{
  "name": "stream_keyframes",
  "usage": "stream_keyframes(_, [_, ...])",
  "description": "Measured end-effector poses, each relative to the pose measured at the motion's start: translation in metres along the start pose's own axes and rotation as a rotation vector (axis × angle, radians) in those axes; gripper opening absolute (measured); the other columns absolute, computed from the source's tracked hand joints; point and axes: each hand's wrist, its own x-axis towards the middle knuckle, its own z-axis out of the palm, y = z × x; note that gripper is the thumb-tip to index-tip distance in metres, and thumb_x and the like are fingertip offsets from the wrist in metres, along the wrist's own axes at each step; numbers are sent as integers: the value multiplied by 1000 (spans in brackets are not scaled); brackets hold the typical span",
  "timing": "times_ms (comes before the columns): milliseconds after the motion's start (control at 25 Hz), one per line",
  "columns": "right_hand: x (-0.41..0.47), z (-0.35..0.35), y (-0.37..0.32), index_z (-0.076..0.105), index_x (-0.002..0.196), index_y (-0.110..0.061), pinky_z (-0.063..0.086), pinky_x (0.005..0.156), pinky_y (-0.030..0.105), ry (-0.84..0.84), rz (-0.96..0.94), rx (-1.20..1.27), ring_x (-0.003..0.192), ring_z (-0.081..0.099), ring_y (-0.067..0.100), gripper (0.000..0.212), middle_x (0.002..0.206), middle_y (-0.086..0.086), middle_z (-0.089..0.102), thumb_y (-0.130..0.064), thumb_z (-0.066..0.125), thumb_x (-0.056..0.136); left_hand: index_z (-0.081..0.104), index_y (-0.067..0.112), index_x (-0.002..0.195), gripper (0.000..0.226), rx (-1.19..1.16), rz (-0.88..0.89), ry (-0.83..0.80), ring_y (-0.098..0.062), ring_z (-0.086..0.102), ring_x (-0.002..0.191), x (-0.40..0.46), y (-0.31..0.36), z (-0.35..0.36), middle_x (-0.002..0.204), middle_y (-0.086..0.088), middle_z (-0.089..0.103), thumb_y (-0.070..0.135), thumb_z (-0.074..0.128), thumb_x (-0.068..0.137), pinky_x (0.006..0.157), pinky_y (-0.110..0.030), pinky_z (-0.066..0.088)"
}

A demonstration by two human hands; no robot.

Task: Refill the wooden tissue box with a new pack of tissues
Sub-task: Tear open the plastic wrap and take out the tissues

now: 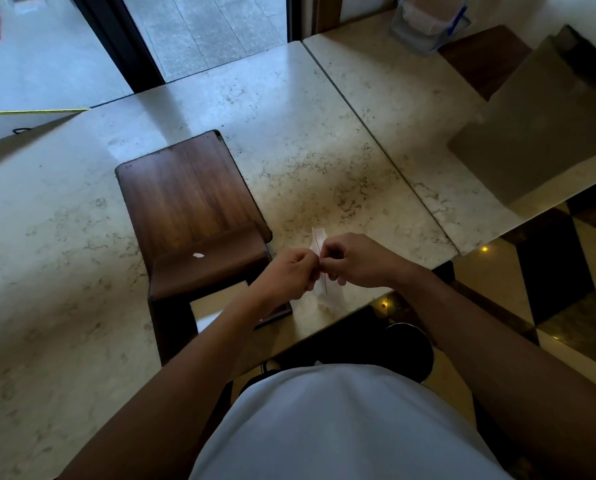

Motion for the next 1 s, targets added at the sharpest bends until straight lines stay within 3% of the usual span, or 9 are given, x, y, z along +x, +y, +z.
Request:
stream_keyframes(120, [-1,-1,-1,66,83,-14,45,52,18,-5,-56,-30,51,56,-1,18,71,-4,67,-21,54,95,58,4,89,37,-21,-13,-80,-17,36,54,-2,4,-4,72,-13,47,22,33,108,54,-33,29])
stream_keyframes(320, [3,3,2,60,78,-6,44,54,26,14,-48,26,51,51,2,24,66,-4,63,-22,52,94,59,-2,100,34,37,13,-135,-12,30,56,-3,9,-8,70,-1,36,20,34,108,54,-30,27])
stream_keyframes(480, [2,6,5,55,69,-15,40,51,20,58,-76,62,50,50,1,25,62,-6,61,-22,52,92,61,-12,107,42,63,67,-77,-13,31,55,-1,7,-1,66,2,36,22,36,107,53,-30,31])
stream_keyframes(640, [0,12,6,56,72,-12,41,53,29,113,-88,34,57,51,11,25,68,7,64,-27,52,90,62,-7,103,42,172,88,-37,-22,39,58,1,5,-4,67,-3,43,26,37,107,57,-37,40])
stream_keyframes(720, [0,14,6,54,70,-9,39,52,35,155,-94,18,56,48,15,26,65,11,62,-27,52,89,58,-6,89,39,242,104,7,-20,40,57,1,6,-5,65,-3,43,24,39,105,60,-39,39])
stream_keyframes(840, [-1,7,8,42,62,-11,31,50,37,294,-70,-23,52,35,15,26,55,4,44,-19,52,85,47,9,70,31,360,146,120,-15,35,54,1,5,-3,62,-3,40,20,45,99,57,-38,32])
stream_keyframes(1000, [-6,-5,15,44,58,-13,33,48,34,385,-15,-116,49,38,14,30,53,1,47,-27,58,82,51,10,67,33,469,91,157,-17,36,52,3,6,-8,62,-9,44,24,47,97,55,-36,30])
